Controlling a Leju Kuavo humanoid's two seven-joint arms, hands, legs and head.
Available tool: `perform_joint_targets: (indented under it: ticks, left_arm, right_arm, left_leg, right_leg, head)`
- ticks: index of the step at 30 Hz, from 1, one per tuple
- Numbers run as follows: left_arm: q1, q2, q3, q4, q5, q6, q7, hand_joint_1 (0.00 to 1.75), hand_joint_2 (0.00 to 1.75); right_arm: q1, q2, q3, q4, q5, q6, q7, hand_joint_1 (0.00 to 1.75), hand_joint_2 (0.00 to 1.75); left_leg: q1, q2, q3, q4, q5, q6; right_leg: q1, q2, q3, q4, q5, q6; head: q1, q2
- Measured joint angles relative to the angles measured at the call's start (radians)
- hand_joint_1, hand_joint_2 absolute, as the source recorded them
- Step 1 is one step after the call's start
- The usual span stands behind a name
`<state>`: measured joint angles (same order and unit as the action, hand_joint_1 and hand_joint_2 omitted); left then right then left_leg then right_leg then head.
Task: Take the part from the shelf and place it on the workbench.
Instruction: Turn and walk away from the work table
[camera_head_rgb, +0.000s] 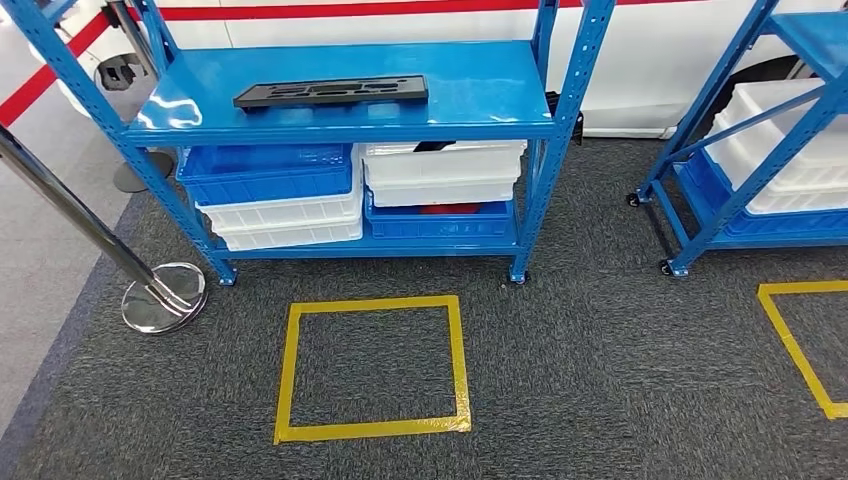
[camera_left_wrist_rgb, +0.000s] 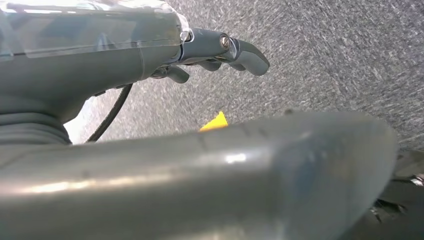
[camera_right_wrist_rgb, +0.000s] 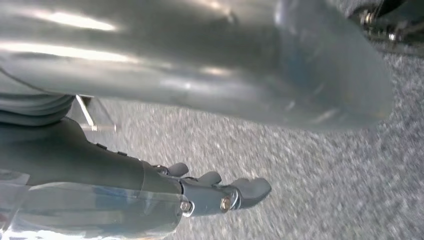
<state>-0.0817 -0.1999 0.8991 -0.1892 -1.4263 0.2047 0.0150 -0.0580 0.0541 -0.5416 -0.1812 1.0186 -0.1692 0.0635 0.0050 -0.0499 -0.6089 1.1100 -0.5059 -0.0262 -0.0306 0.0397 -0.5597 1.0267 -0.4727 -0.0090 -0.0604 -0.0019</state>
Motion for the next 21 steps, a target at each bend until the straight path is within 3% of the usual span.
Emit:
perform_joint_targets:
  ticks: [2, 3, 4, 5, 8, 9, 10, 12, 14, 17, 18, 19, 20, 21]
  left_arm:
    - [-0.004, 0.000, 0.000, 0.000, 0.000, 0.001, -0.006, 0.00, 0.00]
    - [-0.004, 0.000, 0.000, 0.000, -0.002, 0.002, -0.007, 0.00, 0.00]
    - [-0.003, 0.000, 0.000, 0.000, -0.004, 0.002, -0.008, 0.00, 0.00]
    - [-0.002, 0.001, 0.000, 0.000, -0.006, 0.002, -0.007, 0.00, 0.44]
    - [-0.002, 0.004, 0.000, 0.000, -0.008, 0.004, -0.010, 0.00, 1.75]
    - [-0.003, 0.005, 0.000, 0.000, -0.008, 0.004, -0.012, 0.00, 1.75]
    - [-0.003, 0.005, 0.000, 0.000, -0.008, 0.004, -0.013, 0.00, 1.75]
    - [-0.002, 0.007, 0.000, 0.000, -0.010, 0.004, -0.013, 0.00, 1.75]
    - [-0.002, 0.008, 0.000, 0.000, -0.010, 0.003, -0.011, 0.00, 1.75]
    - [-0.005, 0.008, 0.001, 0.000, -0.008, -0.006, 0.013, 0.00, 1.75]
    - [-0.005, 0.008, 0.002, 0.000, -0.007, -0.010, 0.021, 0.00, 1.75]
    - [-0.005, 0.008, 0.004, 0.000, -0.004, -0.012, 0.027, 0.00, 1.75]
    - [-0.004, 0.008, 0.005, 0.000, -0.002, -0.014, 0.030, 0.00, 1.75]
    - [-0.005, 0.008, 0.006, 0.000, 0.000, -0.015, 0.031, 0.00, 1.75]
  right_arm:
    - [0.005, -0.008, -0.003, 0.000, -0.007, -0.011, -0.018, 0.00, 0.00]
    - [0.006, -0.010, -0.006, 0.000, -0.011, -0.021, -0.018, 0.00, 0.00]
    - [0.006, -0.012, -0.010, 0.000, -0.015, -0.035, -0.012, 0.00, 0.00]
    - [0.005, -0.013, -0.015, 0.000, -0.018, -0.048, -0.005, 0.00, 0.00]
    - [0.001, -0.014, -0.033, 0.000, -0.043, -0.063, -0.045, 0.00, 1.31]
    - [0.000, -0.014, -0.039, 0.000, -0.051, -0.065, -0.072, 0.00, 1.31]
    - [-0.003, -0.014, -0.045, 0.000, -0.055, -0.069, -0.098, 0.00, 0.87]
    - [-0.013, -0.014, -0.052, 0.000, -0.050, -0.080, -0.123, 0.00, 0.87]
    - [-0.025, -0.012, -0.054, 0.000, -0.041, -0.089, -0.116, 0.00, 1.75]
    - [-0.035, -0.003, -0.064, 0.000, -0.047, -0.083, -0.083, 0.00, 1.75]
    - [-0.037, 0.000, -0.069, 0.000, -0.051, -0.079, -0.077, 0.00, 1.75]
    - [-0.037, 0.003, -0.074, 0.000, -0.055, -0.075, -0.073, 0.00, 1.75]
    - [-0.037, 0.005, -0.078, 0.000, -0.058, -0.071, -0.073, 0.00, 1.75]
    - [-0.037, 0.006, -0.081, 0.000, -0.060, -0.069, -0.073, 0.00, 1.75]
  left_leg:
    - [0.003, 0.032, -0.064, 0.126, -0.059, -0.009]
    - [0.005, 0.036, -0.087, 0.170, -0.071, -0.012]
    - [0.007, 0.038, -0.094, 0.182, -0.065, -0.014]
    - [0.008, 0.040, -0.082, 0.156, -0.041, -0.015]
    - [0.005, 0.045, 0.013, -0.033, 0.047, -0.004]
    - [0.003, 0.046, 0.031, -0.071, 0.056, 0.002]
    - [0.000, 0.046, 0.037, -0.085, 0.055, 0.009]
    - [-0.001, 0.044, 0.039, -0.091, 0.058, 0.024]
    - [0.002, 0.045, 0.047, -0.105, 0.064, 0.038]
    - [0.001, 0.046, 0.051, -0.112, 0.066, 0.051]
    - [-0.001, 0.045, 0.051, -0.111, 0.065, 0.053]
    - [-0.001, 0.044, 0.052, -0.111, 0.064, 0.053]
    - [-0.002, 0.042, 0.054, -0.110, 0.063, 0.052]
    - [-0.002, 0.039, 0.056, -0.108, 0.060, 0.050]
  right_leg:
    - [0.003, -0.020, 0.002, 0.000, -0.003, -0.005]
    - [0.004, -0.028, 0.003, 0.000, -0.005, -0.006]
    - [0.004, -0.034, 0.004, 0.001, -0.007, -0.005]
    - [0.003, -0.039, 0.006, 0.001, -0.009, -0.004]
    - [0.005, -0.047, 0.016, 0.002, -0.017, 0.007]
    - [0.006, -0.049, 0.018, 0.003, -0.018, 0.012]
    - [0.007, -0.049, 0.018, 0.002, -0.019, 0.017]
    - [0.007, -0.049, 0.020, -0.001, -0.019, 0.030]
    - [0.005, -0.048, 0.011, 0.023, -0.038, 0.039]
    - [0.005, -0.045, -0.072, 0.187, -0.119, 0.042]
    - [0.005, -0.045, -0.102, 0.241, -0.134, 0.042]
    - [0.005, -0.045, -0.119, 0.265, -0.129, 0.043]
    - [0.005, -0.045, -0.116, 0.249, -0.106, 0.042]
    - [0.005, -0.045, -0.095, 0.197, -0.068, 0.041]
  head:
    - [0.000, 0.000]
    - [0.000, 0.000]
    - [0.000, 0.000]
    - [0.000, 0.000]
    - [0.000, 0.000]
    - [0.000, 0.000]
    - [0.000, 0.000]
    - [0.000, 0.000]
    - [0.000, 0.000]
    - [0.000, 0.000]
    - [0.000, 0.000]
    - [0.000, 0.000]
    - [0.000, 0.000]
    - [0.000, 0.000]
